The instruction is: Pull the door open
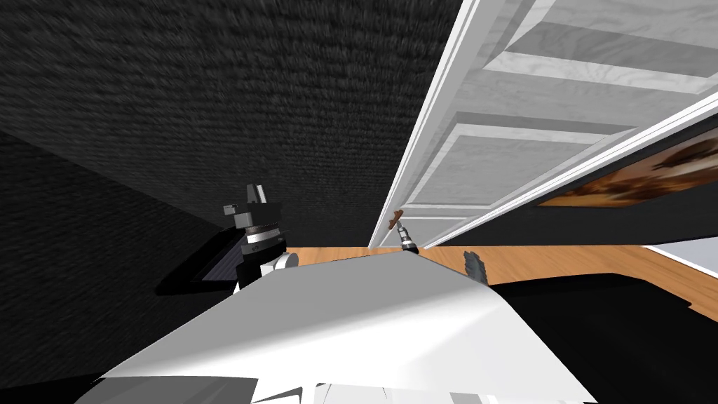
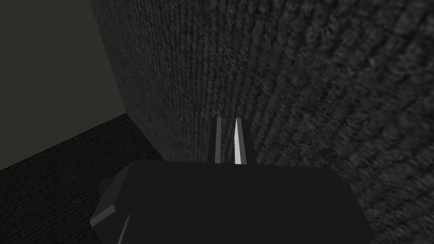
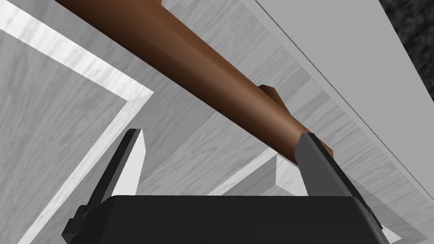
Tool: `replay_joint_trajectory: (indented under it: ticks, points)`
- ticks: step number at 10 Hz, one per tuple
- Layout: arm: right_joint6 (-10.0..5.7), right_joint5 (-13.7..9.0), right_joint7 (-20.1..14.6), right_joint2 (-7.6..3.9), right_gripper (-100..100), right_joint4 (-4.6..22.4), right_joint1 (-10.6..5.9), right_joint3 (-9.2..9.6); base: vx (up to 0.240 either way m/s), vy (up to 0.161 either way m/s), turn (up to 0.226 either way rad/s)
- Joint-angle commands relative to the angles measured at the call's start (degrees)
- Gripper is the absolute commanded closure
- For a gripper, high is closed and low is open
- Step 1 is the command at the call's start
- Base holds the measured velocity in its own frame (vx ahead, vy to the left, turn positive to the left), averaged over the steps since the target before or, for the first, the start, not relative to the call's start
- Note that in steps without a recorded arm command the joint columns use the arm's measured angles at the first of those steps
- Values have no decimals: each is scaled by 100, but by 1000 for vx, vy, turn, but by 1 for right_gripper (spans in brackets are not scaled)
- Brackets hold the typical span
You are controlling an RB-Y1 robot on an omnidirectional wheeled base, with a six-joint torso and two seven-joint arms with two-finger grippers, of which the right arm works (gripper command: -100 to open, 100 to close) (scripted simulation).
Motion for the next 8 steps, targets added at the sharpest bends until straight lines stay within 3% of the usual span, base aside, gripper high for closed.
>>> replay_joint_trajectory:
  ticks: [1,8]
  points:
    - [35,-111,-286,39,-100,13,-43,5,-59,-29,73]
    - [141,-452,-1277,155,-100,33,-168,21,-44,-20,53]
